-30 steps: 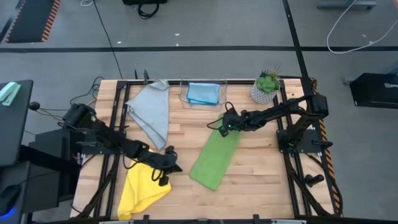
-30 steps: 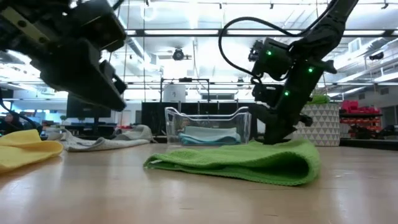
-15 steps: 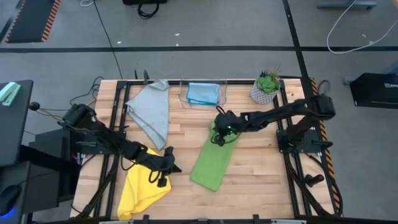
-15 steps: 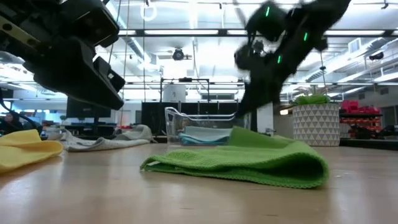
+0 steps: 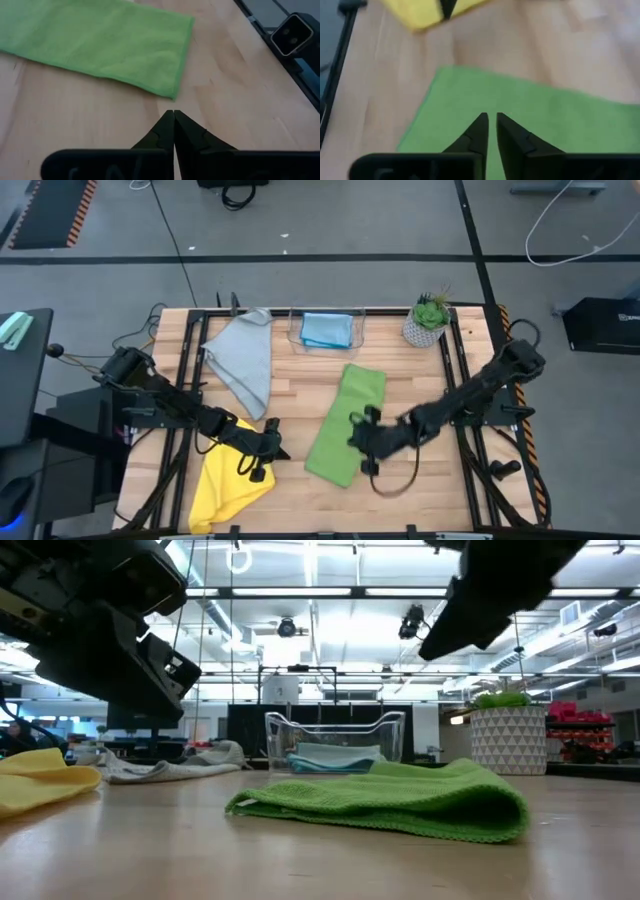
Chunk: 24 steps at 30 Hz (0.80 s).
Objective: Fold microfiber towels
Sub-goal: Fold the green microfiber towel
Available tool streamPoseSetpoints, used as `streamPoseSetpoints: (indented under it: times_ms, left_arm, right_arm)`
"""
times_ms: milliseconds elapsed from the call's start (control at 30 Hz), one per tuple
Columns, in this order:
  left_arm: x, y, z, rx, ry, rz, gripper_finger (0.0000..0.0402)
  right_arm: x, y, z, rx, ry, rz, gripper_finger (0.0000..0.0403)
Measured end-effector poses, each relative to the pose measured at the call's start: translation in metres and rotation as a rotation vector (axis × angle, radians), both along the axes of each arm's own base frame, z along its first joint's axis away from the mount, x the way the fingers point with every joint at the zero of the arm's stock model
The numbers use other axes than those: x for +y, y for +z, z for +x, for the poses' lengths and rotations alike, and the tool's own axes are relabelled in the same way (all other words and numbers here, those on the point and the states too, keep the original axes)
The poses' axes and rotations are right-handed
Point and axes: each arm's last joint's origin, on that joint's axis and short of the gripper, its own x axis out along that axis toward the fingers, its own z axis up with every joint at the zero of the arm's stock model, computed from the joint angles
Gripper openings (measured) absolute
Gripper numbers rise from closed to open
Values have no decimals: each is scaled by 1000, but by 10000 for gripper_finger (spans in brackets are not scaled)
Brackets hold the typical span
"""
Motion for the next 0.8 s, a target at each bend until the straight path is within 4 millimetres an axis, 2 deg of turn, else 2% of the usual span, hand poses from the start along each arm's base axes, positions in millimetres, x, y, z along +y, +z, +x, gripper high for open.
streamPoseSetpoints:
  times_ms: [233,467,567,800]
  left_arm:
    - [0,-1,-1,13,-1,5,13]
    - [0,-1,-1,11,-1,4,6]
    - [0,-1,-1,13,0,5,9]
    - [0,-1,-1,17,0,7,17]
  right_arm:
    - [61,-14,10,41,140,-28,126]
    - [92,-29,22,108,239,-72,206]
    - [103,-35,24,135,317,-138,213]
    - [106,-52,33,213,389,-250,196]
